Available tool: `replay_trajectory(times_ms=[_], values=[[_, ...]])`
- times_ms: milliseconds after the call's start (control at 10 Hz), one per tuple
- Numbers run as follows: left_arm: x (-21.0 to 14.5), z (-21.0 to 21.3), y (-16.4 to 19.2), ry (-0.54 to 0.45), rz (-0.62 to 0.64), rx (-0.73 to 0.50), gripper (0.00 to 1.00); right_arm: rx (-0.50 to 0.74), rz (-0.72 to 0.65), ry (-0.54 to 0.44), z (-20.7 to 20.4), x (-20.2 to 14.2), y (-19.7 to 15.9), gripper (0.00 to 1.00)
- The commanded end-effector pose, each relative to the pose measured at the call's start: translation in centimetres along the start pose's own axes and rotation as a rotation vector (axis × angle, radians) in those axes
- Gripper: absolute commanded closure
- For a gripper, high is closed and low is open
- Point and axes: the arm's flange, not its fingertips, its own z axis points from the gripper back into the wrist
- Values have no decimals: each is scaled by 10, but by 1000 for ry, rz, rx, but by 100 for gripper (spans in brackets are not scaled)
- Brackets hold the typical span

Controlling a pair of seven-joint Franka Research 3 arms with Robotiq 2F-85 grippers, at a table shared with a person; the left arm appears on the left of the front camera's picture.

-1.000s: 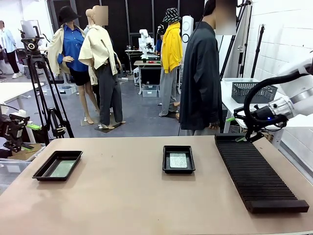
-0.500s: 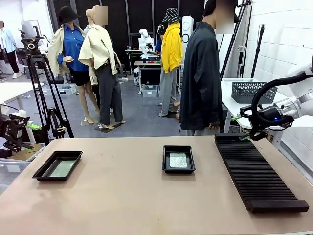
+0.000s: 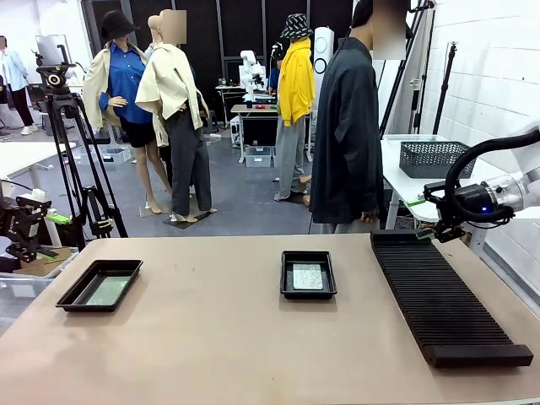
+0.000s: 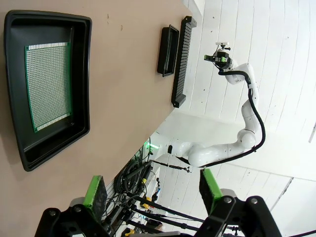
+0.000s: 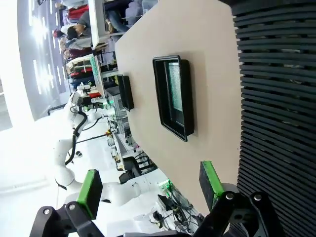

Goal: Inspect and transfer BCBs to ESD trays.
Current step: Pick up the ESD tray and place it on the left side of the table.

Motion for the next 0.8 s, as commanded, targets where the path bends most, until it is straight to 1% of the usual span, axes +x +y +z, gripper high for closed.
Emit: replay_trajectory(times_ms=[0, 100, 200, 400, 500, 700], values=[[-3, -2, -3, -4, 16, 22, 0, 51, 53, 22, -2, -2, -3, 0], [0, 0, 0, 0, 0, 0, 0, 0, 0, 0, 0, 0, 0, 0], [1, -10, -15, -2, 44, 21, 0, 0, 0, 0, 0, 0, 0, 0], [-6, -30, -55, 27, 22, 45, 0, 0, 0, 0, 0, 0, 0, 0], [-7, -45, -71, 18, 36, 66, 0, 0, 0, 0, 0, 0, 0, 0], [-13, -76, -95, -39, 37, 103, 0, 0, 0, 0, 0, 0, 0, 0]])
